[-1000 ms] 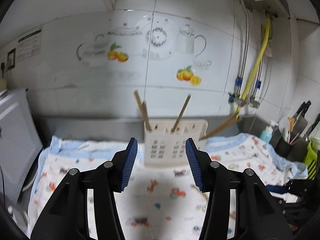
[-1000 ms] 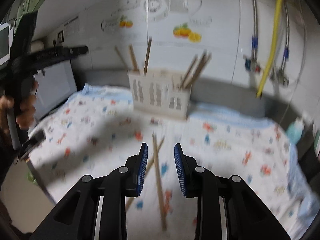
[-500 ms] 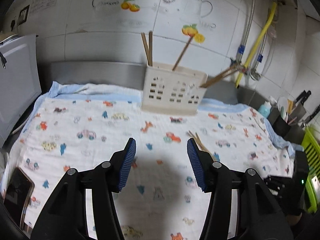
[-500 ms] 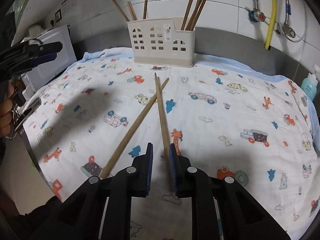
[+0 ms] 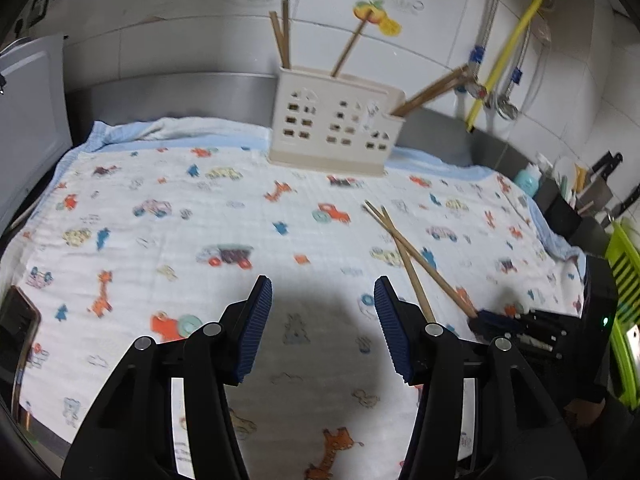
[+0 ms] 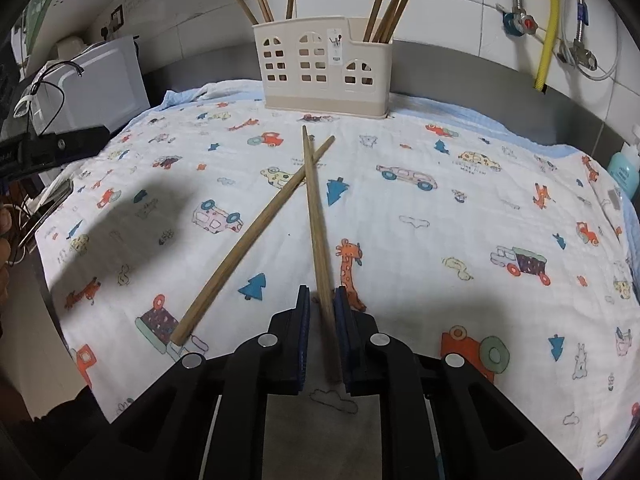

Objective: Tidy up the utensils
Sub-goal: 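Close the right tool on a chopstick while the left tool grasps another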

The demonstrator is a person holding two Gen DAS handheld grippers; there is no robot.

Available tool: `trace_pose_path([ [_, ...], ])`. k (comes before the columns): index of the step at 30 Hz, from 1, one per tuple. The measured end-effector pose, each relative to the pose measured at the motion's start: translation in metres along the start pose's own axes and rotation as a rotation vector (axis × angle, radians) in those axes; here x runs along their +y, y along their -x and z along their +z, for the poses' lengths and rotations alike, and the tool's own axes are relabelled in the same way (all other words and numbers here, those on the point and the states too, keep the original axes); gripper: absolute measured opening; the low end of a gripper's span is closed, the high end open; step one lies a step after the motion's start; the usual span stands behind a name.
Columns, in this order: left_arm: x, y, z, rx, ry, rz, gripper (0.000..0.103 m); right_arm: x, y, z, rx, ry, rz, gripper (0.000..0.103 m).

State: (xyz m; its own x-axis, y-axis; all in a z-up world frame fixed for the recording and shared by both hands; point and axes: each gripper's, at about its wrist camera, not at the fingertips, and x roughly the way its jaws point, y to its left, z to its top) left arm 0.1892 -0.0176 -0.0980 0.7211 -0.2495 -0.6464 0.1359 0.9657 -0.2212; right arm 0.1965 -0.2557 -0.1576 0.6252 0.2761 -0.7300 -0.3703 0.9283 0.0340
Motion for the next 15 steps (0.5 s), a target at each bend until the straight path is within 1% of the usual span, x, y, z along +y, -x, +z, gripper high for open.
trace_pose_path([
  [3, -0.006, -0.007, -0.006, 0.026, -0.007, -0.016, 0.054, 0.0, -0.001, 0.0, -0.003, -0.001, 0.005, 0.013],
  [5, -0.011, -0.011, -0.011, 0.045, -0.01, -0.036, 0.054, -0.001, -0.001, -0.001, -0.008, 0.001, 0.006, 0.01],
  [9, -0.02, -0.019, -0.019, 0.073, -0.022, -0.048, 0.054, -0.002, -0.001, -0.001, -0.009, -0.004, 0.009, 0.007],
  [15, -0.04, -0.028, -0.03, 0.103, -0.037, -0.083, 0.054, -0.003, 0.002, -0.002, -0.02, -0.017, 0.027, 0.007],
])
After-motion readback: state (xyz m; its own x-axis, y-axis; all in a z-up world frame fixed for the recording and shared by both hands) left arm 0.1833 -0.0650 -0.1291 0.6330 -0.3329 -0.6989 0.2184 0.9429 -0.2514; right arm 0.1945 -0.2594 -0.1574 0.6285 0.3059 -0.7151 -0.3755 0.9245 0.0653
